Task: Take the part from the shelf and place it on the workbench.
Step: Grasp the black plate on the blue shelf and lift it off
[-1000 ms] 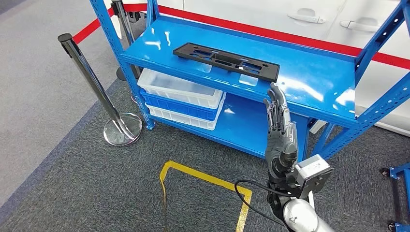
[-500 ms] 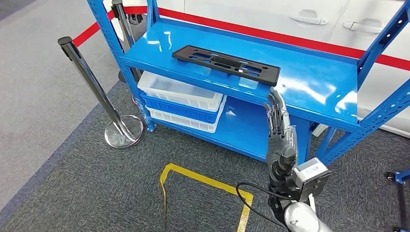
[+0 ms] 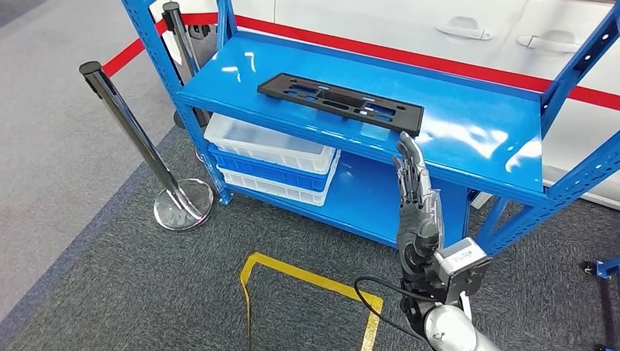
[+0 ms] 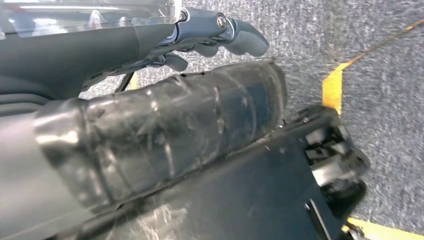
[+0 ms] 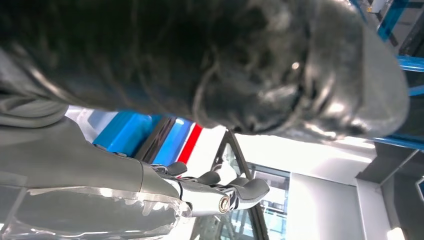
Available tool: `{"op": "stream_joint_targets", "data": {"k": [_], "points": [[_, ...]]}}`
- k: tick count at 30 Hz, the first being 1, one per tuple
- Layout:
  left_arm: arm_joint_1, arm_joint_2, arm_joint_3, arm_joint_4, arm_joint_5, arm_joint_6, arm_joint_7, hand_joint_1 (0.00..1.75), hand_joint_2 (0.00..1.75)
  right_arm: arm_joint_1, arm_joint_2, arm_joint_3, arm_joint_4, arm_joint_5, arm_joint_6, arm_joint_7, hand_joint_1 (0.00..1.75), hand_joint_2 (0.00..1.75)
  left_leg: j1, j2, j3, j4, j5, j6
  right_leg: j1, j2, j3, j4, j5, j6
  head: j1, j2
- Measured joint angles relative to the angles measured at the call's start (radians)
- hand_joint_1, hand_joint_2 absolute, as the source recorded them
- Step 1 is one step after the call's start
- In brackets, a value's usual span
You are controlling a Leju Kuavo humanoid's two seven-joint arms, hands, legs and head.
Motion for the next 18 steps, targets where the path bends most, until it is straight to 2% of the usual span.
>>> {"op": "stream_joint_targets", "data": {"k": [2, 4, 7, 8, 9, 10, 11, 12, 13, 14, 16, 18], "points": [[0.002, 0.002, -0.001, 0.0, -0.001, 0.0, 0.0, 0.0, 0.0, 0.0, 0.0, 0.0, 0.001, 0.0, 0.0, 0.001, 0.0, 0.0, 0.004, 0.0, 0.011, -0.016, -0.001, 0.005, 0.0, -0.001, 0.008, -0.009, -0.002, 0.011, 0.0, 0.0], [0.004, 0.003, -0.002, 0.001, -0.002, 0.0, 0.0, 0.0, 0.0, -0.001, 0.0, 0.001, 0.001, 0.001, -0.002, 0.001, 0.0, 0.0, 0.009, 0.001, 0.033, -0.038, 0.0, 0.013, 0.004, -0.003, -0.006, 0.031, -0.025, 0.016, 0.002, 0.0], [0.001, 0.003, -0.003, 0.001, -0.005, 0.0, 0.0, 0.0, 0.0, 0.002, 0.001, 0.001, 0.004, 0.0, -0.004, 0.001, 0.0, 0.0, 0.006, 0.001, 0.058, -0.046, -0.013, 0.027, 0.007, -0.003, -0.111, 0.214, -0.092, 0.014, 0.005, 0.0], [0.002, 0.003, -0.004, 0.001, -0.006, 0.0, 0.0, 0.0, 0.0, 0.003, 0.001, 0.001, 0.006, 0.0, -0.004, 0.002, 0.0, 0.0, 0.004, 0.001, 0.066, -0.045, -0.021, 0.029, 0.008, -0.003, -0.141, 0.253, -0.092, 0.015, 0.005, 0.0], [0.003, 0.003, -0.004, 0.001, -0.006, 0.0, 0.0, 0.0, 0.0, 0.004, 0.001, 0.001, 0.008, 0.0, -0.005, 0.002, 0.0, 0.0, 0.003, 0.0, 0.075, -0.043, -0.028, 0.029, 0.008, -0.003, -0.152, 0.253, -0.069, 0.015, 0.005, 0.0], [0.004, 0.003, -0.004, 0.001, -0.006, 0.0, 0.0, 0.0, 0.0, 0.004, 0.001, 0.001, 0.009, 0.001, -0.007, 0.004, 0.0, 0.0, 0.002, -0.001, 0.086, -0.041, -0.037, 0.029, 0.008, -0.003, -0.146, 0.217, -0.028, 0.014, 0.005, 0.0], [0.005, 0.003, -0.004, 0.001, -0.006, 0.0, 0.0, 0.0, 0.0, 0.004, 0.001, 0.001, 0.01, 0.004, -0.009, 0.007, 0.0, 0.0, 0.001, -0.002, 0.096, -0.038, -0.049, 0.027, 0.008, -0.003, -0.127, 0.153, 0.023, 0.012, 0.005, 0.0], [0.005, 0.003, -0.005, 0.001, -0.006, -0.001, 0.0, 0.0, 0.0, 0.004, 0.001, 0.001, 0.011, 0.008, -0.011, 0.01, 0.0, 0.0, 0.0, -0.003, 0.103, -0.035, -0.058, 0.024, 0.009, -0.003, -0.104, 0.096, 0.056, 0.009, 0.005, 0.0], [0.004, 0.003, -0.006, 0.001, -0.007, -0.001, 0.0, 0.0, 0.0, 0.003, 0.001, 0.001, 0.011, 0.011, -0.013, 0.013, 0.0, 0.0, -0.001, -0.005, 0.106, -0.031, -0.067, 0.02, 0.011, -0.003, -0.082, 0.046, 0.072, 0.005, 0.004, 0.0], [0.003, 0.003, -0.007, 0.001, -0.007, -0.002, 0.0, 0.0, 0.0, 0.003, 0.001, 0.001, 0.012, 0.014, -0.014, 0.015, 0.0, 0.0, -0.002, -0.006, 0.106, -0.027, -0.073, 0.015, 0.013, -0.002, -0.069, 0.018, 0.073, 0.0, 0.002, 0.0], [0.0, 0.003, -0.01, 0.001, -0.008, -0.002, 0.001, 0.0, 0.0, 0.002, 0.001, 0.001, 0.013, 0.017, -0.015, 0.017, 0.0, 0.0, -0.002, -0.007, 0.107, -0.025, -0.08, 0.005, 0.015, 0.0, -0.059, 0.002, 0.059, -0.009, -0.001, 0.0], [0.0, 0.004, -0.011, 0.001, -0.008, -0.003, 0.001, 0.0, 0.0, 0.002, 0.001, 0.001, 0.013, 0.018, -0.015, 0.016, 0.0, 0.0, -0.002, -0.005, 0.109, -0.02, -0.09, -0.004, 0.01, 0.001, -0.048, -0.004, 0.055, -0.018, -0.002, 0.0]]}}
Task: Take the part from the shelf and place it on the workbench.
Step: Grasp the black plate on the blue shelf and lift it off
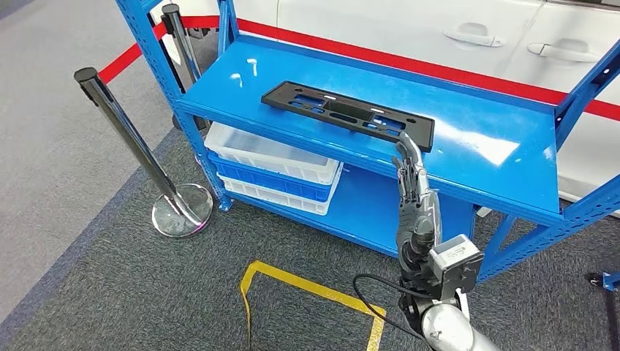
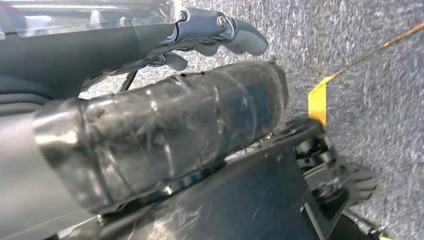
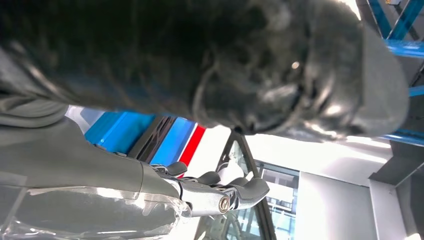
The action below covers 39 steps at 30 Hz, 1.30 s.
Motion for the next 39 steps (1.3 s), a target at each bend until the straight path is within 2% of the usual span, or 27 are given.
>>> {"op": "stream_joint_targets", "data": {"k": [2, 4, 5, 6, 7, 9, 10, 11, 13, 15, 16, 17, 19, 20, 21, 22, 24, 25, 26, 28, 31, 33, 35, 36, 37, 38, 39], "points": [[0.0, 0.0, -0.001, 0.0, 0.0, 0.0, 0.0, 0.0, 0.0, -0.002, 0.0, 0.0, 0.0, 0.0, 0.0, 0.0, 0.0, 0.0, 0.005, 0.003, -0.038, 0.079, -0.033, -0.016, -0.006, -0.003, 0.018, -0.008, -0.008, -0.009, -0.005, 0.0], [0.0, 0.0, -0.003, 0.0, 0.0, -0.001, 0.0, 0.0, 0.0, -0.004, 0.0, 0.0, 0.001, 0.0, 0.001, 0.0, 0.0, 0.0, 0.016, 0.005, -0.123, 0.216, -0.071, -0.031, -0.007, -0.005, 0.031, -0.009, -0.019, -0.013, -0.01, 0.0], [0.001, 0.0, -0.004, 0.0, 0.0, -0.001, 0.0, 0.0, 0.0, -0.003, 0.0, 0.0, 0.002, 0.0, 0.001, 0.0, 0.0, 0.0, 0.02, 0.006, -0.16, 0.262, -0.072, -0.035, -0.008, -0.005, 0.038, -0.009, -0.026, -0.012, -0.01, 0.0], [0.002, 0.0, -0.005, 0.0, 0.0, -0.002, 0.0, 0.0, 0.0, -0.003, 0.0, 0.0, 0.004, 0.0, 0.0, 0.0, 0.0, 0.0, 0.022, 0.006, -0.181, 0.272, -0.053, -0.037, -0.009, -0.004, 0.046, -0.009, -0.032, -0.011, -0.01, 0.0], [0.003, 0.0, -0.006, 0.0, 0.0, -0.002, 0.0, 0.0, 0.0, -0.003, 0.0, 0.0, 0.005, -0.001, 0.0, 0.0, 0.0, 0.0, 0.024, 0.007, -0.182, 0.243, -0.013, -0.037, -0.01, -0.002, 0.057, -0.009, -0.039, -0.009, -0.01, 0.0], [0.004, 0.001, -0.007, 0.0, 0.0, -0.002, 0.0, 0.0, 0.0, -0.004, 0.0, 0.0, 0.005, -0.006, -0.001, -0.001, 0.0, 0.0, 0.023, 0.006, -0.146, 0.121, 0.08, -0.033, -0.012, -0.001, 0.078, -0.011, -0.055, -0.002, -0.009, 0.0], [0.004, 0.001, -0.007, 0.0, 0.0, -0.003, 0.0, 0.0, 0.0, -0.004, 0.0, 0.0, 0.006, -0.009, -0.002, -0.002, 0.0, 0.0, 0.02, 0.006, -0.125, 0.067, 0.107, -0.028, -0.012, 0.0, 0.084, -0.013, -0.061, 0.003, -0.01, 0.0], [0.003, 0.001, -0.008, 0.0, 0.0, -0.003, 0.0, 0.0, 0.0, -0.004, 0.0, 0.0, 0.006, -0.011, -0.002, -0.002, 0.0, 0.0, 0.017, 0.006, -0.11, 0.032, 0.112, -0.023, -0.011, 0.0, 0.086, -0.015, -0.065, 0.008, -0.01, 0.0], [0.001, 0.001, -0.008, 0.0, 0.001, -0.003, 0.0, 0.0, 0.0, -0.005, 0.0, 0.0, 0.006, -0.014, -0.003, -0.003, 0.0, 0.0, 0.011, 0.006, -0.098, 0.009, 0.096, -0.012, -0.01, 0.0, 0.088, -0.023, -0.068, 0.019, -0.01, 0.0], [0.003, 0.001, -0.008, 0.0, 0.001, -0.003, 0.001, 0.0, 0.0, -0.006, 0.0, 0.0, 0.005, -0.016, -0.003, -0.003, 0.0, 0.0, 0.017, 0.005, -0.082, -0.011, 0.091, -0.001, -0.01, -0.001, 0.094, -0.023, -0.075, 0.029, -0.009, 0.0], [0.003, 0.001, -0.008, 0.0, 0.001, -0.002, 0.002, 0.0, 0.0, -0.007, 0.001, 0.0, 0.005, -0.017, -0.004, -0.004, 0.0, 0.0, 0.019, 0.006, -0.071, -0.022, 0.09, 0.005, -0.009, -0.002, 0.086, -0.002, -0.087, 0.031, -0.008, 0.0], [0.003, 0.001, -0.009, 0.0, 0.001, -0.002, 0.002, 0.0, 0.0, -0.007, 0.001, 0.0, 0.005, -0.018, -0.004, -0.005, 0.0, 0.0, 0.021, 0.006, -0.06, -0.03, 0.089, 0.011, -0.009, -0.003, 0.064, 0.043, -0.106, 0.031, -0.006, 0.0], [0.002, 0.0, -0.009, 0.0, 0.001, -0.002, 0.001, 0.0, 0.0, -0.005, 0.001, 0.0, 0.006, -0.022, -0.006, -0.007, 0.0, 0.0, 0.018, 0.006, -0.046, -0.033, 0.078, 0.02, -0.006, -0.003, -0.016, 0.174, -0.148, 0.029, -0.003, 0.0], [0.002, 0.0, -0.009, 0.0, 0.001, -0.002, 0.001, 0.0, 0.0, -0.003, 0.001, 0.001, 0.007, -0.024, -0.006, -0.007, 0.0, 0.0, 0.017, 0.006, -0.038, -0.033, 0.071, 0.023, -0.005, -0.003, -0.055, 0.226, -0.154, 0.029, -0.003, 0.0], [0.003, 0.0, -0.009, 0.0, 0.001, -0.002, 0.001, 0.0, 0.0, -0.002, 0.001, 0.001, 0.008, -0.026, -0.007, -0.007, 0.0, 0.0, 0.016, 0.006, -0.029, -0.031, 0.063, 0.024, -0.005, -0.003, -0.079, 0.247, -0.14, 0.03, -0.002, 0.0], [0.004, 0.0, -0.009, 0.0, 0.001, -0.002, 0.001, 0.0, 0.0, -0.001, 0.001, 0.001, 0.009, -0.027, -0.007, -0.008, 0.0, 0.0, 0.017, 0.005, -0.019, -0.029, 0.054, 0.023, -0.005, -0.003, -0.087, 0.23, -0.105, 0.031, -0.002, 0.0], [0.005, 0.0, -0.009, 0.0, 0.001, -0.002, 0.001, 0.0, 0.0, -0.001, 0.001, 0.001, 0.01, -0.027, -0.007, -0.009, 0.0, 0.0, 0.017, 0.002, 0.002, -0.021, 0.03, 0.017, -0.007, -0.004, -0.06, 0.123, -0.013, 0.03, -0.002, 0.0], [0.004, 0.0, -0.009, 0.0, 0.001, -0.002, 0.001, 0.0, 0.0, -0.001, 0.001, 0.001, 0.011, -0.028, -0.008, -0.01, 0.0, 0.0, 0.015, 0.001, 0.008, -0.013, 0.018, 0.011, -0.007, -0.004, -0.039, 0.071, 0.013, 0.029, -0.001, 0.0], [0.003, 0.0, -0.009, 0.0, 0.001, -0.002, 0.002, 0.0, 0.0, -0.001, 0.001, 0.001, 0.012, -0.028, -0.008, -0.01, 0.0, 0.0, 0.013, 0.0, 0.01, -0.008, 0.009, 0.005, -0.006, -0.003, -0.025, 0.037, 0.021, 0.025, -0.002, 0.0], [0.001, 0.0, -0.009, 0.0, 0.001, -0.002, 0.003, 0.0, 0.0, 0.0, 0.001, 0.001, 0.013, -0.03, -0.008, -0.013, 0.0, 0.0, 0.011, -0.001, 0.009, -0.002, 0.001, -0.003, -0.002, -0.001, -0.016, 0.019, 0.006, 0.016, -0.004, 0.0], [-0.001, 0.0, -0.009, 0.0, 0.001, 0.0, 0.007, 0.0, 0.0, -0.001, 0.001, 0.001, 0.013, -0.034, -0.008, -0.018, 0.0, 0.0, 0.013, 0.003, 0.001, 0.023, -0.018, -0.015, -0.007, 0.002, -0.006, 0.009, -0.003, 0.002, -0.007, 0.0], [-0.001, 0.0, -0.009, 0.0, 0.001, 0.002, 0.01, 0.0, 0.0, -0.002, 0.001, 0.001, 0.013, -0.037, -0.008, -0.02, 0.0, 0.0, 0.018, 0.006, -0.05, 0.12, -0.058, -0.028, -0.01, 0.004, 0.006, 0.002, -0.008, -0.005, -0.011, 0.0], [-0.001, 0.0, -0.009, 0.0, 0.001, 0.002, 0.012, 0.0, 0.0, -0.002, 0.001, 0.001, 0.013, -0.042, -0.008, -0.021, 0.0, 0.0, 0.022, 0.006, -0.132, 0.245, -0.093, -0.036, -0.01, 0.011, 0.011, 0.001, -0.013, -0.009, -0.013, 0.0], [0.0, 0.0, -0.009, 0.0, 0.001, 0.003, 0.013, 0.0, 0.0, -0.001, 0.001, 0.001, 0.013, -0.043, -0.008, -0.021, 0.0, 0.0, 0.023, 0.007, -0.163, 0.28, -0.091, -0.037, -0.01, 0.018, 0.014, 0.001, -0.015, -0.009, -0.013, 0.0], [0.001, 0.0, -0.009, 0.0, 0.001, 0.003, 0.013, 0.0, 0.0, -0.001, 0.001, 0.001, 0.013, -0.045, -0.008, -0.021, 0.0, 0.0, 0.024, 0.006, -0.176, 0.278, -0.068, -0.036, -0.01, 0.027, 0.018, 0.001, -0.018, -0.008, -0.014, 0.0], [0.001, 0.0, -0.009, 0.0, 0.001, 0.004, 0.013, 0.0, 0.0, -0.001, 0.001, 0.001, 0.013, -0.046, -0.008, -0.021, 0.0, 0.0, 0.024, 0.004, -0.172, 0.241, -0.03, -0.032, -0.01, 0.038, 0.023, 0.001, -0.021, -0.008, -0.013, 0.0], [0.001, 0.0, -0.009, 0.0, 0.001, 0.004, 0.013, 0.0, 0.0, -0.001, 0.001, 0.001, 0.013, -0.047, -0.008, -0.021, 0.0, 0.0, 0.023, -0.006, -0.152, 0.177, 0.02, -0.027, -0.009, 0.049, 0.029, 0.0, -0.023, -0.007, -0.013, 0.0]]}}
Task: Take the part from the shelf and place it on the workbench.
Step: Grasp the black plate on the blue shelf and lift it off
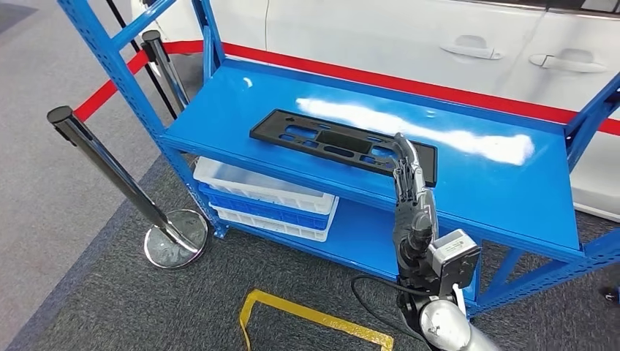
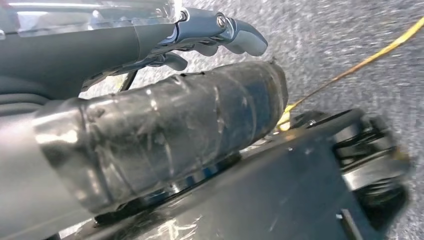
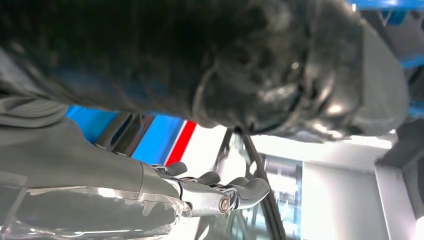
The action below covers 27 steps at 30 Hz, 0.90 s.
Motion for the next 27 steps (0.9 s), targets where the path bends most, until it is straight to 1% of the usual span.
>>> {"op": "stream_joint_targets", "data": {"k": [1, 2, 3, 4, 5, 6, 7, 9, 10, 11, 16, 17, 18, 19, 20, 21, 22, 23, 24, 25, 26, 27], "points": [[0.0, 0.0, 0.0, 0.0, 0.0, 0.0, 0.0, 0.0, 0.0, 0.0, 0.0, 0.0, 0.0, -0.001, 0.0, 0.0, 0.0, 0.0, 0.0, -0.019, 0.024, -0.064, 0.038, 0.007, 0.0, 0.01, 0.004, -0.001, -0.002, 0.002, 0.001, 0.0], [0.0, 0.001, 0.0, 0.0, 0.0, 0.0, 0.001, 0.0, 0.0, -0.001, 0.0, 0.0, 0.0, -0.001, 0.0, 0.0, 0.0, 0.0, -0.001, -0.037, 0.046, -0.117, 0.063, 0.015, -0.001, 0.022, 0.006, -0.002, -0.004, 0.005, 0.002, 0.0], [0.0, 0.001, 0.0, 0.0, 0.0, 0.001, 0.002, 0.0, 0.0, -0.001, 0.0, 0.0, 0.0, -0.002, 0.0, 0.0, 0.0, 0.0, -0.003, -0.051, 0.061, -0.15, 0.071, 0.021, -0.004, 0.032, 0.005, -0.003, -0.004, 0.01, 0.002, 0.0], [-0.001, 0.001, -0.001, 0.0, 0.0, 0.001, 0.003, 0.0, 0.0, -0.001, 0.0, 0.0, 0.0, -0.003, 0.0, -0.001, 0.0, 0.0, -0.005, -0.055, 0.068, -0.162, 0.065, 0.025, -0.007, 0.043, 0.003, -0.005, -0.003, 0.016, 0.002, 0.0], [-0.002, 0.001, -0.001, 0.0, 0.0, 0.001, 0.005, 0.0, 0.0, -0.001, 0.0, 0.0, 0.0, -0.003, 0.0, -0.001, 0.0, 0.0, -0.006, -0.046, 0.073, -0.173, 0.064, 0.029, -0.009, 0.054, 0.001, -0.009, 0.0, 0.023, 0.001, 0.0], [-0.003, 0.001, -0.001, 0.0, 0.0, 0.001, 0.007, 0.0, 0.0, 0.0, 0.0, 0.0, 0.0, -0.004, 0.0, -0.001, 0.0, 0.0, -0.004, -0.034, 0.08, -0.185, 0.064, 0.031, -0.01, 0.052, 0.0, -0.011, 0.0, 0.029, 0.001, 0.0], [-0.003, 0.0, -0.001, 0.001, 0.0, 0.001, 0.009, 0.0, 0.0, 0.001, 0.0, 0.0, 0.0, -0.004, -0.001, -0.002, 0.0, 0.0, -0.001, -0.023, 0.088, -0.199, 0.067, 0.034, -0.007, 0.037, -0.003, -0.005, -0.005, 0.033, 0.002, 0.0], [-0.001, 0.0, -0.001, 0.001, 0.0, 0.0, 0.01, 0.0, 0.0, -0.001, 0.0, 0.0, 0.0, -0.004, -0.004, -0.004, 0.0, 0.0, 0.003, 0.0, 0.103, -0.22, 0.073, 0.039, -0.001, -0.012, -0.025, 0.046, -0.039, 0.037, 0.005, 0.0], [-0.001, 0.0, -0.001, 0.001, 0.0, 0.0, 0.01, 0.0, 0.0, -0.002, 0.001, 0.0, 0.0, -0.004, -0.005, -0.004, 0.0, 0.0, 0.003, 0.006, 0.106, -0.223, 0.072, 0.041, 0.001, -0.029, -0.038, 0.072, -0.055, 0.038, 0.006, 0.0], [-0.001, 0.0, -0.001, 0.001, 0.0, 0.0, 0.01, 0.0, 0.0, -0.002, 0.001, 0.0, 0.0, -0.004, -0.006, -0.004, 0.0, 0.0, 0.002, 0.009, 0.106, -0.223, 0.072, 0.042, 0.001, -0.034, -0.048, 0.092, -0.066, 0.038, 0.006, 0.0], [-0.001, 0.0, -0.001, 0.001, 0.0, 0.0, 0.01, 0.0, 0.0, -0.002, 0.001, 0.0, 0.0, -0.004, -0.006, -0.004, 0.0, 0.0, 0.002, 0.011, 0.106, -0.222, 0.072, 0.042, 0.001, -0.036, -0.054, 0.104, -0.072, 0.039, 0.006, 0.0], [-0.001, 0.0, -0.001, 0.001, 0.0, 0.0, 0.011, 0.0, 0.0, -0.001, 0.001, 0.0, 0.0, -0.005, -0.006, -0.005, 0.0, 0.0, 0.001, 0.019, 0.107, -0.221, 0.069, 0.043, 0.0, -0.037, -0.076, 0.144, -0.084, 0.04, 0.006, 0.0], [-0.001, 0.0, -0.001, 0.001, 0.0, 0.0, 0.012, 0.0, 0.0, 0.001, 0.001, 0.0, 0.001, -0.007, -0.006, -0.005, 0.0, 0.0, 0.001, 0.033, 0.108, -0.216, 0.063, 0.043, -0.001, -0.042, -0.09, 0.164, -0.078, 0.044, 0.006, 0.0], [-0.001, 0.0, -0.001, 0.001, 0.0, 0.0, 0.013, 0.0, 0.0, 0.002, 0.001, 0.0, 0.001, -0.01, -0.007, -0.008, 0.0, 0.0, -0.002, 0.056, 0.11, -0.2, 0.049, 0.036, 0.0, -0.059, -0.084, 0.142, -0.058, 0.042, 0.005, 0.0], [-0.001, 0.0, -0.001, 0.001, 0.0, 0.0, 0.013, 0.0, 0.0, 0.004, 0.001, 0.0, 0.001, -0.013, -0.007, -0.011, 0.0, 0.0, -0.005, 0.083, 0.113, -0.186, 0.034, 0.028, 0.001, -0.072, -0.077, 0.117, -0.036, 0.038, 0.005, 0.0], [-0.002, 0.0, -0.001, 0.001, 0.0, 0.0, 0.014, 0.0, 0.0, 0.004, 0.001, 0.0, 0.0, -0.015, -0.008, -0.014, 0.0, 0.0, -0.006, 0.1, 0.114, -0.172, 0.02, 0.018, 0.001, -0.083, -0.051, 0.057, -0.003, 0.031, 0.005, 0.0], [-0.003, 0.0, -0.001, 0.001, 0.0, 0.0, 0.014, 0.0, 0.0, 0.004, 0.001, 0.0, 0.0, -0.016, -0.008, -0.016, 0.0, 0.0, -0.007, 0.102, 0.114, -0.157, 0.005, 0.007, 0.002, -0.09, -0.033, 0.017, 0.01, 0.021, 0.004, 0.0], [-0.003, 0.0, -0.001, 0.001, 0.0, 0.0, 0.013, 0.0, 0.0, 0.003, 0.001, 0.0, 0.0, -0.015, -0.008, -0.017, 0.0, 0.0, -0.005, 0.089, 0.109, -0.141, -0.01, 0.002, 0.0, -0.083, -0.033, 0.015, 0.011, 0.016, 0.003, 0.0], [-0.003, 0.0, -0.001, 0.001, 0.0, 0.0, 0.013, 0.0, 0.0, 0.003, 0.001, 0.0, 0.0, -0.014, -0.008, -0.018, 0.0, 0.0, -0.002, 0.069, 0.092, -0.1, -0.036, -0.004, -0.002, -0.079, -0.033, 0.014, 0.013, 0.012, 0.002, 0.0], [-0.002, 0.0, -0.001, 0.001, 0.0, 0.0, 0.013, 0.0, 0.0, 0.002, 0.001, 0.0, 0.0, -0.013, -0.008, -0.018, 0.0, 0.0, 0.0, 0.049, 0.065, -0.041, -0.07, -0.008, -0.004, -0.075, -0.033, 0.014, 0.013, 0.01, 0.002, 0.0], [-0.001, 0.0, -0.001, 0.001, 0.0, 0.0, 0.012, 0.0, 0.0, 0.002, 0.001, 0.0, 0.0, -0.011, -0.008, -0.018, 0.0, 0.0, 0.001, 0.038, 0.032, 0.028, -0.102, -0.011, -0.004, -0.07, -0.033, 0.014, 0.014, 0.008, 0.002, 0.0], [0.0, 0.0, -0.001, 0.001, 0.0, 0.0, 0.012, 0.0, 0.0, 0.002, 0.001, 0.0, 0.0, -0.01, -0.008, -0.019, 0.0, 0.0, 0.001, 0.032, 0.002, 0.088, -0.122, -0.013, -0.004, -0.064, -0.034, 0.014, 0.014, 0.007, 0.002, 0.0]]}}
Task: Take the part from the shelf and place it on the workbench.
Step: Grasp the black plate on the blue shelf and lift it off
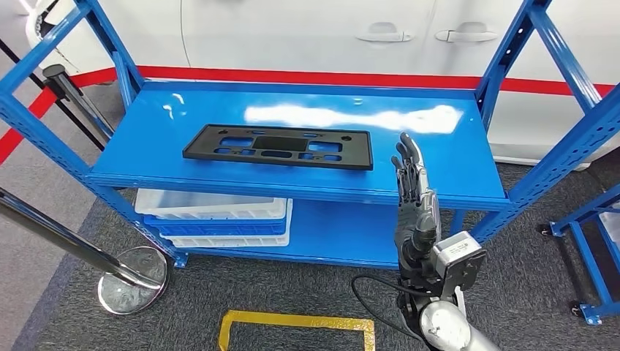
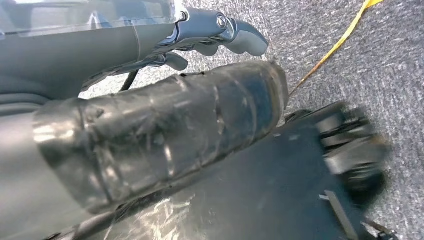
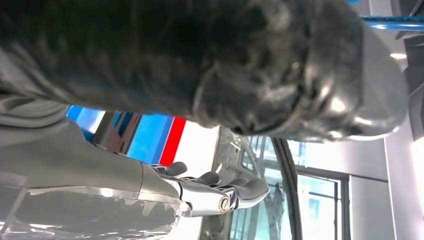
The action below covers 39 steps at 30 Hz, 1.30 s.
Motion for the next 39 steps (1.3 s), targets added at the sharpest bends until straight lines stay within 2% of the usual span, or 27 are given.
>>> {"op": "stream_joint_targets", "data": {"k": [1, 2, 3, 4, 6, 7, 10, 11, 12, 14, 15, 16, 17, 18, 19, 21, 22, 26, 28, 30, 31, 32, 33, 35, 36, 37, 39], "points": [[0.001, 0.0, 0.0, 0.0, 0.0, 0.0, 0.0, 0.0, 0.0, 0.0, 0.0, 0.0, 0.0, 0.001, 0.0, 0.0, 0.0, 0.0, 0.0, -0.001, -0.016, 0.027, 0.001, 0.001, 0.0, 0.005, 0.0, 0.0, 0.0, 0.0, 0.0, 0.0], [0.002, 0.0, 0.0, 0.0, 0.0, 0.0, -0.001, 0.0, 0.0, 0.0, 0.0, 0.0, 0.0, 0.002, 0.0, 0.0, 0.0, 0.0, 0.0, -0.002, -0.014, 0.015, 0.022, 0.003, 0.001, 0.011, 0.001, 0.0, 0.0, 0.0, 0.0, 0.0], [0.002, 0.0, 0.0, 0.0, -0.001, 0.001, -0.002, 0.0, 0.0, 0.0, 0.0, 0.0, 0.0, 0.004, 0.001, 0.0, 0.0, 0.0, 0.0, -0.002, 0.003, -0.027, 0.054, 0.007, 0.001, 0.016, 0.002, 0.0, 0.0, 0.0, 0.0, 0.0], [0.002, 0.0, 0.0, 0.0, -0.001, 0.001, -0.003, 0.0, 0.0, 0.0, 0.0, 0.0, 0.0, 0.005, 0.001, 0.0, 0.0, 0.0, 0.0, -0.005, 0.033, -0.097, 0.093, 0.013, 0.001, 0.02, 0.004, 0.0, 0.0, 0.0, 0.0, 0.0], [-0.001, 0.0, 0.0, 0.0, -0.003, 0.003, -0.006, 0.0, 0.0, -0.001, 0.0, 0.0, 0.0, 0.007, 0.001, 0.0, 0.0, 0.0, -0.004, -0.012, 0.084, -0.212, 0.136, 0.022, 0.002, 0.027, 0.005, -0.001, 0.001, 0.006, 0.0, 0.0], [-0.002, 0.001, 0.0, 0.0, -0.003, 0.003, -0.007, 0.0, 0.0, -0.001, 0.0, 0.0, 0.0, 0.008, 0.001, 0.0, 0.0, 0.0, -0.006, -0.016, 0.098, -0.245, 0.145, 0.025, 0.002, 0.029, 0.004, -0.004, 0.002, 0.011, 0.001, 0.0], [-0.003, 0.0, -0.001, 0.0, -0.004, 0.004, -0.008, 0.0, 0.0, 0.0, 0.0, 0.0, 0.0, 0.009, 0.002, 0.001, 0.0, 0.0, -0.006, -0.015, 0.104, -0.263, 0.152, 0.035, 0.002, 0.03, 0.006, -0.011, 0.006, 0.029, 0.001, 0.0], [-0.003, 0.0, -0.001, 0.0, -0.004, 0.004, -0.008, 0.0, 0.0, -0.001, 0.0, 0.0, 0.0, 0.009, 0.002, 0.001, 0.0, 0.0, -0.004, -0.014, 0.107, -0.271, 0.157, 0.042, 0.003, 0.027, 0.001, 0.001, -0.006, 0.032, 0.002, 0.0], [-0.003, 0.0, -0.001, 0.0, -0.004, 0.004, -0.008, 0.0, 0.0, -0.001, 0.0, 0.0, 0.0, 0.009, 0.002, 0.001, 0.0, 0.0, -0.001, -0.012, 0.109, -0.279, 0.163, 0.049, 0.004, 0.024, -0.012, 0.032, -0.028, 0.035, 0.003, 0.0], [-0.003, 0.0, -0.001, 0.0, -0.004, 0.004, -0.009, 0.0, 0.0, -0.002, 0.0, 0.0, 0.0, 0.01, 0.002, 0.001, 0.0, 0.0, -0.002, -0.009, 0.109, -0.283, 0.166, 0.057, 0.005, 0.02, -0.062, 0.147, -0.093, 0.037, 0.006, 0.0], [-0.002, 0.0, -0.001, 0.0, -0.004, 0.004, -0.009, 0.0, 0.0, -0.001, 0.0, 0.0, 0.0, 0.01, 0.002, 0.001, 0.0, 0.0, -0.003, -0.009, 0.109, -0.283, 0.166, 0.058, 0.005, 0.019, -0.089, 0.205, -0.115, 0.038, 0.007, 0.0], [-0.001, 0.0, -0.001, 0.0, -0.004, 0.004, -0.009, 0.0, 0.0, 0.0, 0.0, 0.0, 0.001, 0.01, 0.002, 0.002, 0.0, 0.0, -0.004, -0.008, 0.109, -0.282, 0.165, 0.059, 0.005, 0.019, -0.104, 0.239, -0.121, 0.039, 0.007, 0.0], [-0.001, 0.0, -0.001, 0.0, -0.004, 0.004, -0.009, 0.0, 0.0, 0.0, 0.0, 0.0, 0.001, 0.01, 0.002, 0.002, 0.0, 0.0, -0.005, -0.008, 0.11, -0.28, 0.164, 0.06, 0.005, 0.019, -0.101, 0.236, -0.107, 0.039, 0.007, 0.0], [-0.001, 0.0, -0.001, 0.0, -0.004, 0.004, -0.009, 0.0, 0.0, 0.0, 0.0, 0.0, 0.001, 0.01, 0.002, 0.002, 0.0, 0.0, -0.005, -0.008, 0.111, -0.278, 0.162, 0.059, 0.005, 0.018, -0.08, 0.195, -0.077, 0.039, 0.008, 0.0], [-0.001, 0.0, -0.001, 0.0, -0.004, 0.004, -0.009, 0.0, 0.0, -0.001, 0.0, 0.0, 0.001, 0.01, 0.002, 0.002, 0.0, 0.0, -0.006, -0.008, 0.112, -0.274, 0.158, 0.057, 0.005, 0.016, -0.047, 0.129, -0.042, 0.037, 0.008, 0.0], [-0.002, -0.001, -0.001, 0.0, -0.004, 0.003, -0.01, 0.0, 0.0, -0.003, 0.0, 0.0, 0.001, 0.01, 0.003, 0.002, 0.0, 0.0, -0.009, -0.009, 0.11, -0.263, 0.15, 0.049, 0.008, 0.011, 0.008, 0.018, -0.006, 0.031, 0.007, 0.0], [-0.002, -0.001, -0.001, 0.0, -0.004, 0.003, -0.011, 0.0, 0.0, -0.003, 0.0, 0.0, 0.0, 0.01, 0.003, 0.002, 0.0, 0.0, -0.011, -0.009, 0.108, -0.26, 0.147, 0.045, 0.01, 0.01, 0.018, -0.006, -0.004, 0.028, 0.007, 0.0], [-0.003, -0.001, -0.001, 0.0, -0.004, 0.002, -0.013, 0.0, 0.0, -0.004, 0.0, 0.0, 0.0, 0.012, 0.011, 0.003, 0.0, 0.0, -0.011, -0.007, 0.104, -0.247, 0.133, 0.026, 0.007, 0.014, 0.022, -0.018, -0.005, 0.01, 0.005, 0.0], [-0.003, 0.0, -0.001, 0.0, -0.004, 0.002, -0.014, 0.0, 0.0, -0.005, 0.0, 0.0, 0.0, 0.013, 0.014, 0.004, 0.0, 0.0, -0.007, -0.008, 0.066, -0.166, 0.085, 0.013, 0.002, 0.014, 0.027, -0.023, -0.005, 0.002, 0.001, 0.0], [-0.002, 0.0, -0.001, 0.0, -0.004, 0.001, -0.015, 0.0, 0.0, -0.005, 0.0, 0.0, 0.0, 0.013, 0.014, 0.004, 0.0, 0.0, -0.002, -0.009, -0.001, -0.035, 0.03, 0.003, 0.002, 0.014, 0.027, -0.023, -0.007, -0.001, -0.001, 0.0], [-0.001, 0.0, -0.001, 0.0, -0.003, 0.0, -0.015, 0.0, 0.0, -0.004, 0.0, 0.0, 0.0, 0.013, 0.014, 0.004, 0.0, 0.0, 0.0, -0.009, -0.027, 0.01, 0.021, 0.0, 0.002, 0.014, 0.028, -0.023, -0.008, -0.002, -0.001, 0.0], [0.0, 0.0, -0.001, 0.0, -0.003, -0.001, -0.015, 0.0, 0.0, -0.004, 0.0, 0.0, 0.0, 0.013, 0.014, 0.004, 0.0, 0.0, 0.001, -0.008, -0.037, 0.019, 0.031, -0.001, 0.001, 0.015, 0.03, -0.023, -0.009, -0.002, -0.001, 0.0], [0.0, 0.0, -0.001, 0.0, -0.003, -0.001, -0.015, 0.0, 0.0, -0.004, 0.0, 0.0, 0.0, 0.013, 0.014, 0.004, 0.0, 0.0, 0.002, -0.009, -0.027, -0.011, 0.061, 0.0, 0.001, 0.017, 0.033, -0.023, -0.011, -0.001, -0.001, 0.0], [0.0, 0.0, -0.001, 0.0, -0.003, -0.001, -0.015, 0.0, 0.0, -0.005, 0.0, 0.0, 0.0, 0.013, 0.014, 0.004, 0.0, 0.0, 0.003, -0.01, 0.027, -0.136, 0.136, 0.005, 0.001, 0.021, 0.041, -0.023, -0.016, 0.003, -0.001, 0.0], [-0.001, 0.0, -0.001, 0.0, -0.003, -0.001, -0.015, 0.0, 0.0, -0.005, 0.0, 0.0, 0.0, 0.013, 0.014, 0.004, 0.0, 0.0, 0.001, -0.012, 0.055, -0.197, 0.159, 0.009, 0.002, 0.022, 0.043, -0.022, -0.019, 0.007, -0.001, 0.0], [-0.001, 0.0, -0.001, 0.0, -0.003, -0.002, -0.015, 0.0, 0.0, -0.005, 0.0, 0.0, 0.0, 0.013, 0.014, 0.004, 0.0, 0.0, -0.001, -0.014, 0.072, -0.234, 0.168, 0.013, 0.003, 0.023, 0.044, -0.023, -0.02, 0.012, 0.0, 0.0], [-0.002, 0.0, -0.001, 0.0, -0.003, -0.002, -0.016, 0.0, 0.0, -0.006, 0.0, 0.0, 0.0, 0.013, 0.015, 0.004, 0.0, 0.0, -0.006, -0.017, 0.082, -0.26, 0.166, 0.021, 0.004, 0.025, 0.043, -0.027, -0.02, 0.023, 0.0, 0.0]]}}
